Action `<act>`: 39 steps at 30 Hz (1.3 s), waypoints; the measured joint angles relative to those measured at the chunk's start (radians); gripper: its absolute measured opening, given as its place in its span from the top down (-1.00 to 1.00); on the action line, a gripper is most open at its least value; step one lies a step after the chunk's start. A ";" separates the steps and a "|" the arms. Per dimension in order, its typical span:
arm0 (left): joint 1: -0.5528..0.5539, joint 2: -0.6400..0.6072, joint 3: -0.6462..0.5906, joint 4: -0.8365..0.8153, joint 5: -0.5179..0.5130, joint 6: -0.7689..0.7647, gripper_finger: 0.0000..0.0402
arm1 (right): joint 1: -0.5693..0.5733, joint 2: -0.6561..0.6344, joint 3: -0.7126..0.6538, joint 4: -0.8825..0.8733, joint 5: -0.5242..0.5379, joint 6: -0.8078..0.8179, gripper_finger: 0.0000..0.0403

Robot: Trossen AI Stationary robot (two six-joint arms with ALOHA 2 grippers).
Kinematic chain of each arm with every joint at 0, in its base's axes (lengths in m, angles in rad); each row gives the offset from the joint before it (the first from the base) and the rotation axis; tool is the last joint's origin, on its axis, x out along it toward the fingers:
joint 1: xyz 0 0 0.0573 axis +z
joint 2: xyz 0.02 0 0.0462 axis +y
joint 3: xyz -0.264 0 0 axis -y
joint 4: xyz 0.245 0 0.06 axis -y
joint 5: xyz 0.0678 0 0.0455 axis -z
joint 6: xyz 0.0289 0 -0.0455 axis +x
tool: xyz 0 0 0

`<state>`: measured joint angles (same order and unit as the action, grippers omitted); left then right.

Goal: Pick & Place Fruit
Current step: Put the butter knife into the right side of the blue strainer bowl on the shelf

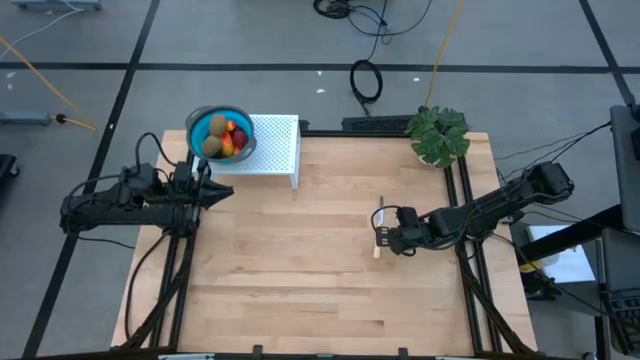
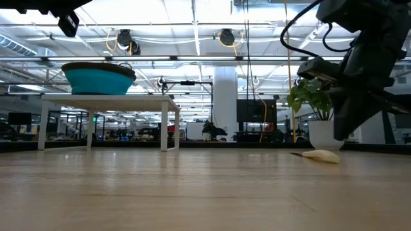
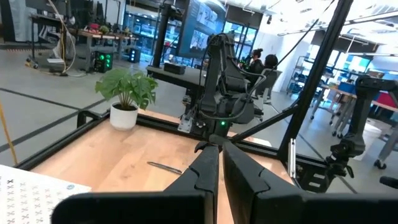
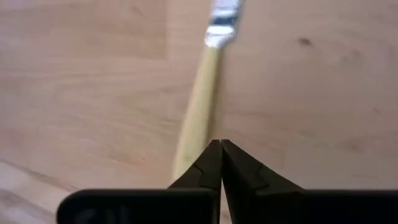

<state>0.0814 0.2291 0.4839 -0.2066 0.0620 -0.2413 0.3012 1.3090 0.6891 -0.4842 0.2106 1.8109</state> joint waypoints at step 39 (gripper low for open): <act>0.000 0.000 0.000 -0.008 0.000 0.001 0.89 | 0.005 -0.002 0.001 0.189 -0.008 -0.078 -0.08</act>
<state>0.0815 0.2295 0.4839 -0.2142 0.0616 -0.2401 0.3064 1.3071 0.6901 -0.2949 0.2028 1.7334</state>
